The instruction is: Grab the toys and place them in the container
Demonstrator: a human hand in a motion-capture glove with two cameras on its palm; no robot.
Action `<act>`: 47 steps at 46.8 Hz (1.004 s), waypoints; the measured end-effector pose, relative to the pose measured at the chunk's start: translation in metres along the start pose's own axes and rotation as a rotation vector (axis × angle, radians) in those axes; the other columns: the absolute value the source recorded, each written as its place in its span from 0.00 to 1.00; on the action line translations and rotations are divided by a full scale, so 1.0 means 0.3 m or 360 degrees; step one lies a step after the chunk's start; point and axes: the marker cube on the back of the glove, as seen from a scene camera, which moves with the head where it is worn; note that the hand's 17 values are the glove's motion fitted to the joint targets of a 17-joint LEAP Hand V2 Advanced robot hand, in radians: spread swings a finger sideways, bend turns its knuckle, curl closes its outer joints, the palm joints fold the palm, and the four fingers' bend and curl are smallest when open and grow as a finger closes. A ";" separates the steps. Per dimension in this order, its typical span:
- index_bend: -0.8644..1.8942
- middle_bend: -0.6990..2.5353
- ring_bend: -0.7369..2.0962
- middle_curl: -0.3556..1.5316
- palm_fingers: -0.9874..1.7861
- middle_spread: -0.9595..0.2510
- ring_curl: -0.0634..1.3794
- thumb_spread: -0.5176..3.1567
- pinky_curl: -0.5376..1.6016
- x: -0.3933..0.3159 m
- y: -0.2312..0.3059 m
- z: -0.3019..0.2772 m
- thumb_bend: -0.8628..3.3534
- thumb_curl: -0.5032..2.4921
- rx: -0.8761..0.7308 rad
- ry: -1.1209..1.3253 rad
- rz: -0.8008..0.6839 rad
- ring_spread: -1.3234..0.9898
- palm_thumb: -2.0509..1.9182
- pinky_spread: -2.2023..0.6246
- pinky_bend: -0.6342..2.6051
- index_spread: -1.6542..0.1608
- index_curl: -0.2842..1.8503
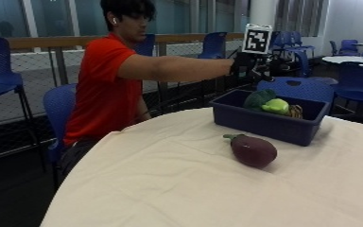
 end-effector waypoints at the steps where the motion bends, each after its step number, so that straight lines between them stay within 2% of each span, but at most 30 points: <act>1: 0.31 0.23 0.32 0.39 0.24 0.63 0.25 0.44 0.47 0.014 0.002 0.002 0.19 0.40 0.0019 -0.0020 0.0024 0.51 0.60 0.73 0.58 0.68 0.42; 6: 0.32 0.23 0.31 0.36 0.21 0.71 0.22 0.44 0.46 0.075 0.033 -0.005 0.18 0.36 0.0145 -0.0314 -0.0095 0.55 0.54 0.77 0.60 0.72 0.36; 15: 0.35 0.25 0.31 0.34 0.24 0.74 0.20 0.41 0.45 0.344 0.071 0.064 0.17 0.31 0.0177 -0.0324 0.0133 0.58 0.48 0.81 0.58 0.73 0.31; 20: 0.36 0.25 0.30 0.33 0.24 0.74 0.19 0.40 0.44 0.488 0.086 0.119 0.17 0.29 0.0153 -0.0317 0.0296 0.59 0.47 0.82 0.57 0.73 0.30; 31: 0.36 0.25 0.31 0.31 0.25 0.74 0.17 0.40 0.43 0.702 0.060 0.215 0.18 0.26 0.0085 -0.0211 0.0488 0.59 0.48 0.83 0.56 0.72 0.29; 39: 0.37 0.25 0.31 0.30 0.26 0.74 0.16 0.40 0.42 0.738 0.012 0.316 0.18 0.25 0.0010 -0.0223 0.0534 0.60 0.49 0.83 0.55 0.72 0.28; 47: 0.33 0.24 0.36 0.29 0.30 0.77 0.19 0.41 0.44 0.738 -0.025 0.458 0.19 0.25 -0.0165 -0.0175 0.0620 0.61 0.50 0.81 0.61 0.73 0.24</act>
